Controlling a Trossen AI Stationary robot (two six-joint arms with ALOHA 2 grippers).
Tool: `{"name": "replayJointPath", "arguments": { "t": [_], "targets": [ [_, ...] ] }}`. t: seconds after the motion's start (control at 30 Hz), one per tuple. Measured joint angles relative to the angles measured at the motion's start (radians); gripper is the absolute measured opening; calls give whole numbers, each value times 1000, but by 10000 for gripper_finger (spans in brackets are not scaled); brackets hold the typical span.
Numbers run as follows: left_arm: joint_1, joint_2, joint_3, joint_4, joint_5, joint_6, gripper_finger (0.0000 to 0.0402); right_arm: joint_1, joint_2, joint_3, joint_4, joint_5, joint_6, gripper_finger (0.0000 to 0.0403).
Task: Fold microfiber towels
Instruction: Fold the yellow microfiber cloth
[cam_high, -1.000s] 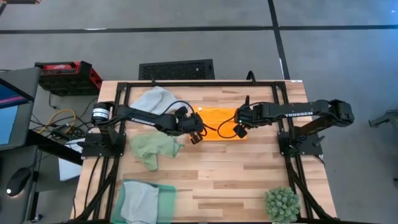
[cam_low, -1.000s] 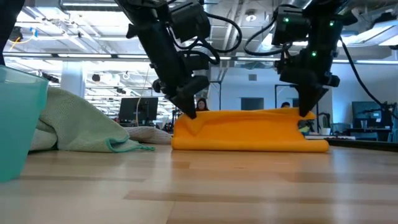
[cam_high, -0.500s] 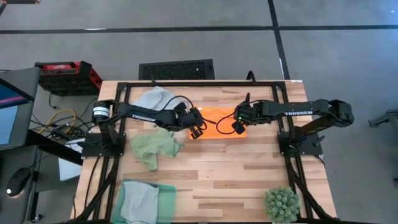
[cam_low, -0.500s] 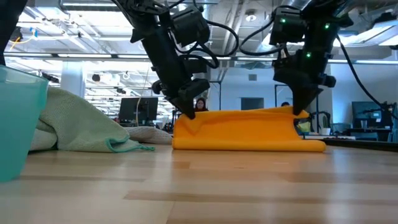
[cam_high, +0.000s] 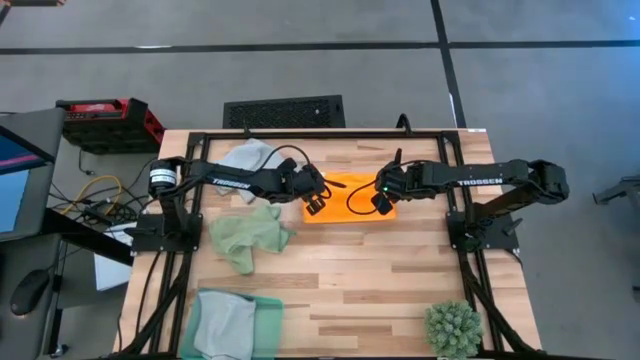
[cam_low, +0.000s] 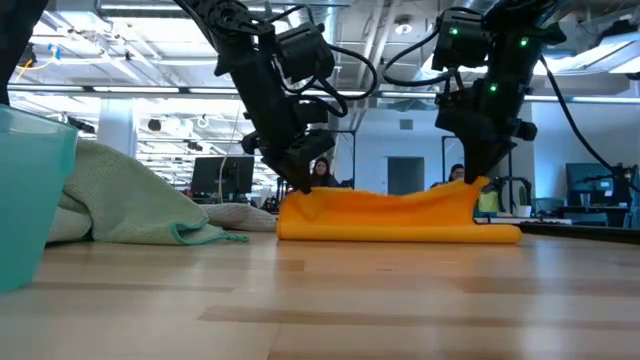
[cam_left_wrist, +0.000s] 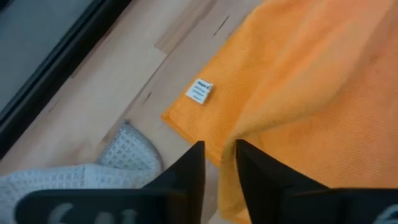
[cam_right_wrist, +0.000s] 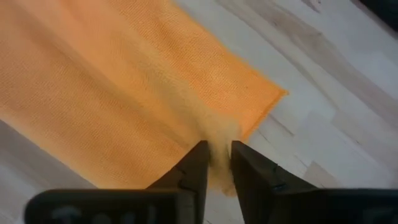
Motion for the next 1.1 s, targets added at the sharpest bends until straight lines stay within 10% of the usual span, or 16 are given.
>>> {"name": "replayJointPath", "arguments": {
  "t": [0.47,1.1],
  "targets": [
    [-11,0,0,43,87,129,178,-12,0,0,12,18,-26,214],
    [-245,-18,1,-32,-94,185,178,219,0,-111,61,-147,-418,196]
  ]
}}
